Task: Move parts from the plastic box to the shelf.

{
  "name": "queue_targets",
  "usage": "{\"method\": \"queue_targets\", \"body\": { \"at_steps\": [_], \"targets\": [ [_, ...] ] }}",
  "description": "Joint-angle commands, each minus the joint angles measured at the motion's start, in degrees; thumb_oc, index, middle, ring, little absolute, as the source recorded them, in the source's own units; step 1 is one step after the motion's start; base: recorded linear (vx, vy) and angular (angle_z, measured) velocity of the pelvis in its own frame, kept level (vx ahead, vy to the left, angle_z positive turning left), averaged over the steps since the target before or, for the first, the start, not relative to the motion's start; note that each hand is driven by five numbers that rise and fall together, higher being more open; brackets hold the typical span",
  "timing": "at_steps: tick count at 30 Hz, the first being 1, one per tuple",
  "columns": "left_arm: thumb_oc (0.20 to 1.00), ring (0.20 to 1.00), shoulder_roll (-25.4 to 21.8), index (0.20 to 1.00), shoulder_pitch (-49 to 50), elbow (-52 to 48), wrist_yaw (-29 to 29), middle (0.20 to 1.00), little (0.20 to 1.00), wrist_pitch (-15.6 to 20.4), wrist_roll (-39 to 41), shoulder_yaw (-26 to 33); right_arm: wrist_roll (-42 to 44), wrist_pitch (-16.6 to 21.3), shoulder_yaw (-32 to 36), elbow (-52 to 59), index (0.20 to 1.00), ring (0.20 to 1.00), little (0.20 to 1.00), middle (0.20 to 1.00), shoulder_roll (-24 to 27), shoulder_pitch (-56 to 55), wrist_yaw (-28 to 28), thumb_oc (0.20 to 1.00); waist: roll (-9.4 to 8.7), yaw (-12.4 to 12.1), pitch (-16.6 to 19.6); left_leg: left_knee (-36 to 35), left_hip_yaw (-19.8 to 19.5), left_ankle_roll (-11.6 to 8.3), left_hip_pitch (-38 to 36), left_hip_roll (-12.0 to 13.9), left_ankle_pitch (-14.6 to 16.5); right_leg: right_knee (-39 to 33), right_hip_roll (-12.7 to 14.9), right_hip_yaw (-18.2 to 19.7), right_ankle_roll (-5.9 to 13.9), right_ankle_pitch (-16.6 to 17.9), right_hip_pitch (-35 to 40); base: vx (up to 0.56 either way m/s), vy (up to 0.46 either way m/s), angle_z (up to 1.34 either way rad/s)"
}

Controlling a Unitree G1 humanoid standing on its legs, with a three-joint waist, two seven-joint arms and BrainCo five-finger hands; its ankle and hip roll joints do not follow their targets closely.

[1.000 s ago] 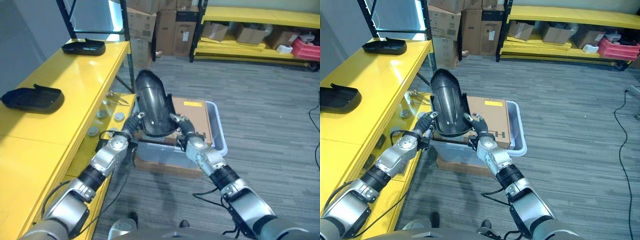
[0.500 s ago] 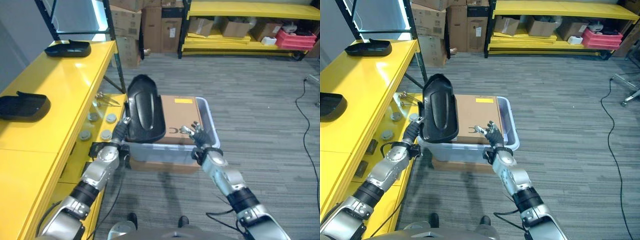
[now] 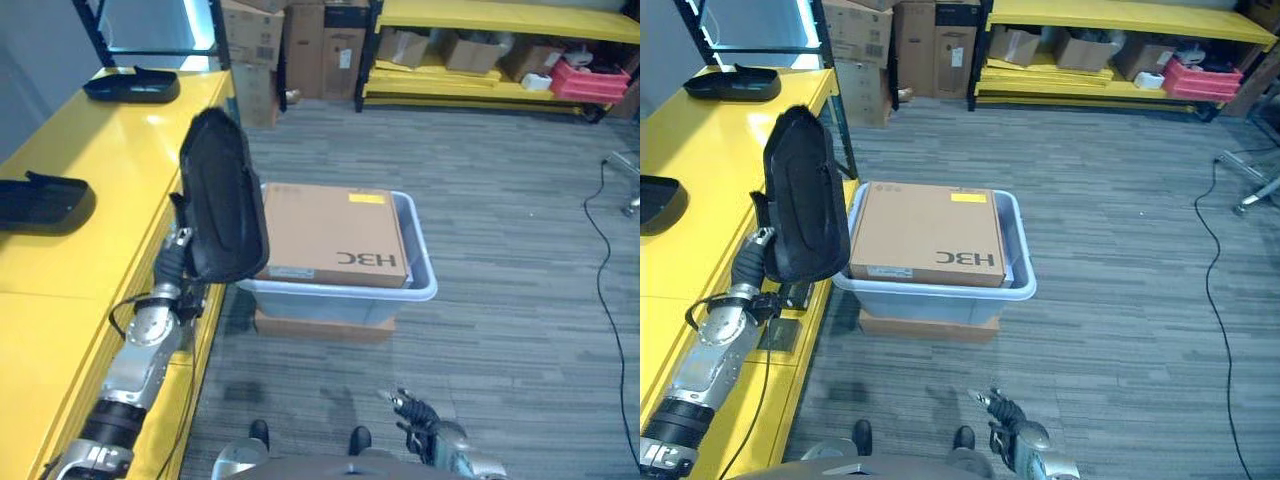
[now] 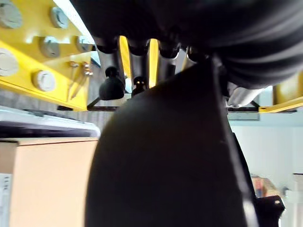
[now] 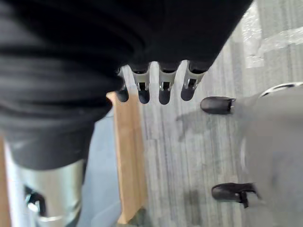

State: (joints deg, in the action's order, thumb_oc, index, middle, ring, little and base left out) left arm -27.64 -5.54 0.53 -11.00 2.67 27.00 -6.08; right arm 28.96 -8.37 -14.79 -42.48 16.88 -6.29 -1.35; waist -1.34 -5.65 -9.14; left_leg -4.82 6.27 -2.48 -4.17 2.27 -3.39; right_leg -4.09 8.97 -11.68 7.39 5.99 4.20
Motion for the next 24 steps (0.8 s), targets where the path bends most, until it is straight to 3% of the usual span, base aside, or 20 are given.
{"method": "queue_targets", "body": {
  "at_steps": [1, 2, 3, 5, 9, 14, 16, 18, 19, 21, 24],
  "targets": [
    [0.200, 0.200, -1.8, 0.200, -5.8, -1.9, 2.7, 0.200, 0.200, 5.9, 1.5, 1.8, -3.4, 4.7, -0.5, -0.8, 1.000, 1.000, 1.000, 1.000, 0.4, 0.6, 0.8, 1.000, 2.29, 0.0, 3.3, 1.6, -7.2, 1.74, 2.9, -1.3, 2.1, 9.1, 1.7, 1.7, 3.94, -6.5, -3.3, 0.00, -0.067, 0.51],
    [0.200, 0.200, -1.9, 0.200, -5.9, -1.9, 2.5, 0.200, 0.200, 6.0, 1.1, 1.7, -3.9, 4.9, -0.4, -1.4, 1.000, 1.000, 1.000, 1.000, 0.4, 0.4, 0.4, 1.000, 2.37, 0.1, 3.3, 1.5, -7.8, 1.78, 3.1, -1.4, 2.1, 9.3, 1.1, 2.2, 3.64, -6.9, -3.5, 0.03, -0.120, 0.55],
    [0.200, 0.200, -1.6, 0.200, -6.4, -1.3, 5.1, 0.200, 0.200, 6.9, 1.1, 1.2, -2.0, 5.8, 0.4, -5.2, 1.000, 1.000, 1.000, 1.000, 0.2, -0.5, 1.0, 1.000, 2.56, 0.9, 3.2, 1.3, -10.7, 1.71, 3.3, -1.9, 1.5, 10.5, -1.6, 4.6, 2.37, -8.1, -3.8, 0.02, -0.127, 0.76],
    [0.200, 0.200, -1.5, 0.200, -7.0, -1.4, 4.3, 0.200, 0.200, 7.0, 1.0, 0.6, -2.5, 5.7, 0.6, -7.2, 1.000, 1.000, 1.000, 1.000, -0.1, -0.7, 1.3, 1.000, 2.48, 1.1, 3.0, 1.3, -12.1, 1.52, 3.6, -2.2, 1.2, 10.6, -2.6, 5.0, 1.84, -8.5, -3.7, -0.01, -0.147, 1.57],
    [0.200, 0.200, -2.1, 0.200, -6.9, -1.8, 2.9, 0.200, 0.200, 8.1, -0.2, 1.2, -4.1, 6.3, -0.6, -13.5, 1.000, 1.000, 1.000, 1.000, -0.5, 0.1, 0.7, 1.000, 2.66, -0.4, 2.5, 1.3, -15.0, 0.70, 4.6, -1.8, -0.1, 10.7, -5.5, 4.9, 0.06, -9.4, -3.6, -0.06, -0.173, 1.23],
    [0.200, 0.200, -3.2, 0.200, -3.5, -4.1, 0.2, 0.200, 0.200, 9.9, -0.9, 5.3, -9.5, 6.7, -3.3, -17.3, 1.000, 1.000, 1.000, 1.000, 0.6, 1.8, -0.2, 1.000, 2.66, -4.6, 1.1, 3.1, -15.9, -2.13, 9.7, -0.9, -2.8, 8.3, -7.6, 1.4, -1.42, -9.2, -2.1, -0.08, -0.182, 0.65],
    [0.200, 0.200, -3.8, 0.200, -2.0, -4.8, 1.2, 0.200, 0.200, 10.4, -1.0, 7.5, -10.5, 5.9, -3.4, -17.0, 1.000, 1.000, 1.000, 1.000, 0.7, 1.6, -0.5, 1.000, 2.72, -5.2, 0.4, 3.9, -11.9, -2.86, 11.9, -0.2, -3.6, 6.6, -7.4, -1.2, -1.20, -8.6, -0.9, -0.04, -0.104, 0.64],
    [0.200, 0.200, -3.8, 0.200, -0.8, -5.9, 2.6, 0.200, 0.200, 10.5, -1.2, 9.2, -12.2, 5.0, -2.9, -16.3, 1.000, 1.000, 1.000, 1.000, 0.8, 0.9, 0.0, 1.000, 2.69, -4.9, 0.0, 5.0, -4.3, -3.61, 14.0, 1.7, -4.7, 4.8, -6.9, -5.5, -1.01, -7.7, 0.5, -0.03, -0.063, 0.98],
    [0.200, 0.200, -3.7, 0.200, -0.6, -6.1, 3.1, 0.200, 0.200, 10.5, -0.9, 9.4, -11.9, 5.0, -2.8, -16.4, 1.000, 1.000, 1.000, 1.000, 0.7, 0.9, -0.3, 1.000, 2.73, -4.8, 0.1, 5.3, -3.1, -3.59, 14.4, 2.0, -5.0, 4.8, -6.8, -6.4, -1.07, -7.5, 0.4, -0.03, 0.020, 1.63],
    [0.200, 0.200, -3.2, 0.200, 0.5, -7.4, 2.6, 0.200, 0.200, 10.2, -1.0, 10.3, -13.8, 4.6, -2.8, -16.8, 1.000, 1.000, 1.000, 1.000, 0.3, 1.2, -0.2, 1.000, 2.66, -4.8, 0.0, 6.9, 1.6, -3.34, 14.7, 2.3, -4.4, 5.1, -5.9, -9.8, -1.37, -7.5, 0.6, -0.04, 0.074, 1.52],
    [0.200, 0.200, -2.9, 0.200, 2.4, -8.8, -0.5, 0.200, 0.200, 11.0, -3.4, 11.2, -18.3, 3.8, -4.2, -17.9, 1.000, 1.000, 1.000, 1.000, -0.1, 2.4, 0.9, 1.000, 2.62, -5.4, 0.2, 8.0, 5.7, -2.75, 14.1, 0.8, -1.8, 5.4, -5.1, -12.4, -1.43, -8.6, 1.2, 0.03, 0.098, 1.12]
  ]
}}
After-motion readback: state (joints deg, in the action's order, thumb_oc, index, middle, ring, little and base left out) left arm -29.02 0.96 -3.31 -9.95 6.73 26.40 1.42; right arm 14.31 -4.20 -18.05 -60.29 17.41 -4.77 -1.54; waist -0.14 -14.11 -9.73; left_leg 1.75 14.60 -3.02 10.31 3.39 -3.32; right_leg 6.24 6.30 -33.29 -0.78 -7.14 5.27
